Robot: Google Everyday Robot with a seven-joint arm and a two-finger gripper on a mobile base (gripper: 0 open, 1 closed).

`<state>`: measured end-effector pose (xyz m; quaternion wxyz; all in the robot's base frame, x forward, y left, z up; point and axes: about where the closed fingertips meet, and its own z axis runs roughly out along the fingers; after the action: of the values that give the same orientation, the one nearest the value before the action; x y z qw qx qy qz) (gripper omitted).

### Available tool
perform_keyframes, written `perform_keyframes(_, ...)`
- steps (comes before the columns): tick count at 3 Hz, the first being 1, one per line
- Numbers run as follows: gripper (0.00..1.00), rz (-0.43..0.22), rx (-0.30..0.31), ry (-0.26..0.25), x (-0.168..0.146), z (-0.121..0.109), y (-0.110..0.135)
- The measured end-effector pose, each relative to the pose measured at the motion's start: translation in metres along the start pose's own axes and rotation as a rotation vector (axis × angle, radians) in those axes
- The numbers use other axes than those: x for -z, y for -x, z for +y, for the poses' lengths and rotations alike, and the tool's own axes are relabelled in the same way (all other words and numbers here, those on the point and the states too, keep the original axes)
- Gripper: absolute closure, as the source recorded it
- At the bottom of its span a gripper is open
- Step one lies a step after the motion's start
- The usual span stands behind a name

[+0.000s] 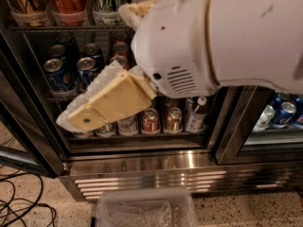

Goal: Pick green can from top shelf of fridge

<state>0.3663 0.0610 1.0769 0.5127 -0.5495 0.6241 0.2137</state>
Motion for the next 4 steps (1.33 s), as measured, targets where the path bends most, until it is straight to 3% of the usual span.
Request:
perform_keyframes(2,0.0,0.035,-0.055,-0.228,-0.038,-0.055,-0.068)
perform_keyframes(3,0.0,-0.044,-0.041,-0.326,-0.051,-0.083,-0.056)
perform_keyframes(4,0.0,-0.167,-0.049,-0.407,-0.067,-0.107,-0.025)
